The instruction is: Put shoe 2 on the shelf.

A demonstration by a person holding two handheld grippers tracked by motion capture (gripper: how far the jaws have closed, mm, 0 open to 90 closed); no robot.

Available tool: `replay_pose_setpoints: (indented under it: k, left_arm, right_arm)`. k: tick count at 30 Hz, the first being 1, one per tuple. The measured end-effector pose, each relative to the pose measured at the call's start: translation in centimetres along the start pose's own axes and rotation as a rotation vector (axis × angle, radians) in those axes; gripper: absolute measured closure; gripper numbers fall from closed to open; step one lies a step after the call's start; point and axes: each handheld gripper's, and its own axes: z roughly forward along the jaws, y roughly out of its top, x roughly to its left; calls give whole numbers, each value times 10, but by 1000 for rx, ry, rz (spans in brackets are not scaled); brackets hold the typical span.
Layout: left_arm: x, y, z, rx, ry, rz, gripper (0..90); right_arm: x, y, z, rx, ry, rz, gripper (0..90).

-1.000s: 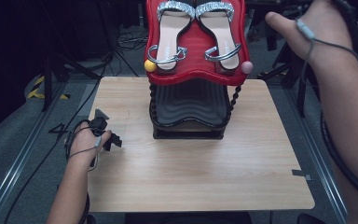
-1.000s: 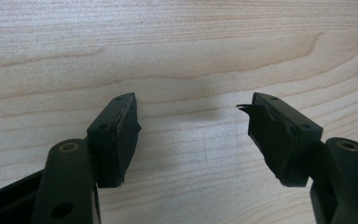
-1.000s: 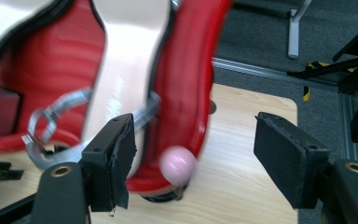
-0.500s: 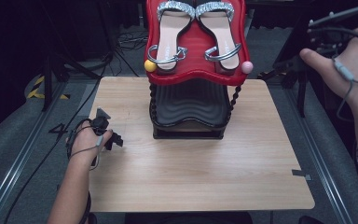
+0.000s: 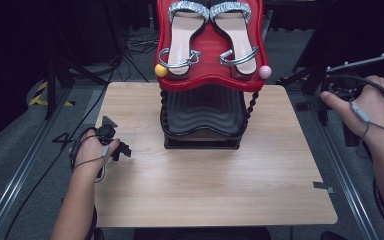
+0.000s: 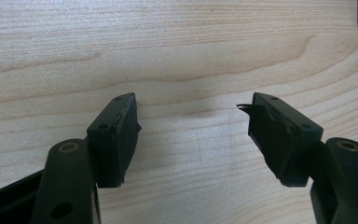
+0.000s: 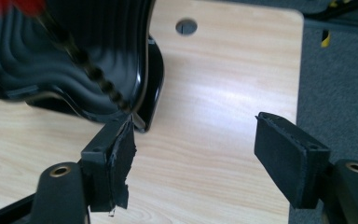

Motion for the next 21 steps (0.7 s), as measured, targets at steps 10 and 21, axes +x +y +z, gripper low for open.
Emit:
replay_pose_setpoints:
  k: [10,21]
  left_arm:
    - [5,-6,-3,-24,-2,-8,340]
    - [7,-12,-6,-38,-10,-13,342]
  right_arm:
    - [-11,-44,62,38,65,-31,289]
    - [-17,-87,127,54,98,-43,285]
